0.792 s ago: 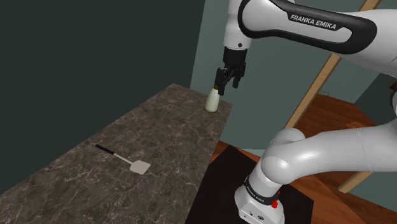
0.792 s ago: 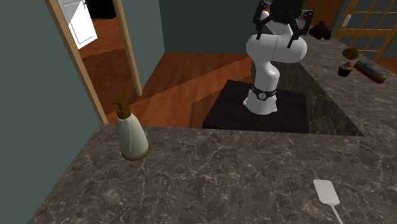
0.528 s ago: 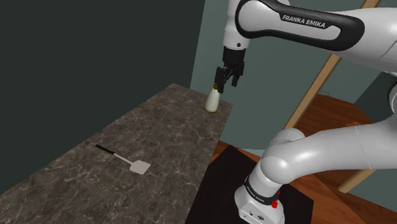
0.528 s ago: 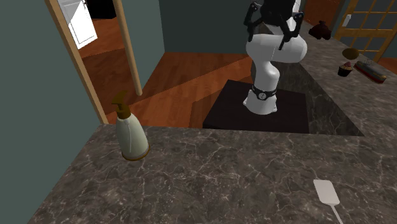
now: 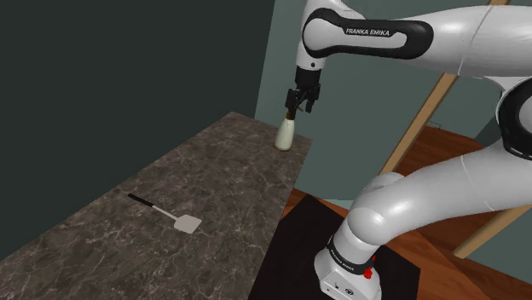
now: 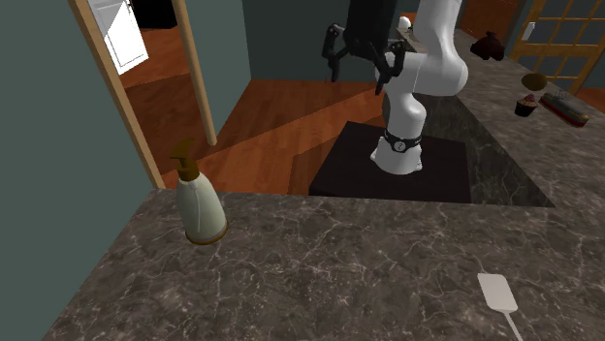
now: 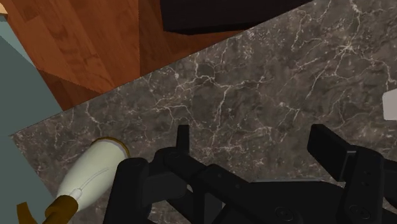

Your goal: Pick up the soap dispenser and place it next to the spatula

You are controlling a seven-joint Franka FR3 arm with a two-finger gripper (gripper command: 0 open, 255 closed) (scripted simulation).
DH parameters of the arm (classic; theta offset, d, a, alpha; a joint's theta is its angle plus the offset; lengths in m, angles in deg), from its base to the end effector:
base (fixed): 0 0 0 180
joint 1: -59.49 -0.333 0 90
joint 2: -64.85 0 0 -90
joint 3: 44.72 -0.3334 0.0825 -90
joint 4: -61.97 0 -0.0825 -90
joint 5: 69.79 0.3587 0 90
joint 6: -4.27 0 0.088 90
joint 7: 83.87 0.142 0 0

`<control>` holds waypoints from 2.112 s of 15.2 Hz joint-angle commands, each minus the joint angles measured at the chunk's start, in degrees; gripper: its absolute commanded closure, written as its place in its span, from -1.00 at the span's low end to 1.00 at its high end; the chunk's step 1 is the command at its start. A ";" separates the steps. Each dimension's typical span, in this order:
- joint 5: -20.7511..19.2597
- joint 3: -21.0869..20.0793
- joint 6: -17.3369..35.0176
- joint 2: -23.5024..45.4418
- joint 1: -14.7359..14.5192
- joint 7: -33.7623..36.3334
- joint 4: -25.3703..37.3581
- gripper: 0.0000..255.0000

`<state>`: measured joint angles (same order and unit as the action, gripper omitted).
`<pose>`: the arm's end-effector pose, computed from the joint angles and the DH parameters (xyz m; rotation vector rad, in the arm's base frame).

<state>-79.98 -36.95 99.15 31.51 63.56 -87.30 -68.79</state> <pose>0.3219 -0.1003 0.5449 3.0403 -0.1574 -0.0911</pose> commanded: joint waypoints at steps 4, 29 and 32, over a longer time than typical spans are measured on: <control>-0.90 4.98 5.36 8.42 1.18 -5.08 4.40 -1.00; 19.04 16.16 10.74 60.88 14.12 -31.28 51.94 -1.00; 19.20 16.04 12.87 61.20 14.06 -31.42 50.09 -1.00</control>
<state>-60.99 -20.83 111.47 92.16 77.47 -118.59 -18.70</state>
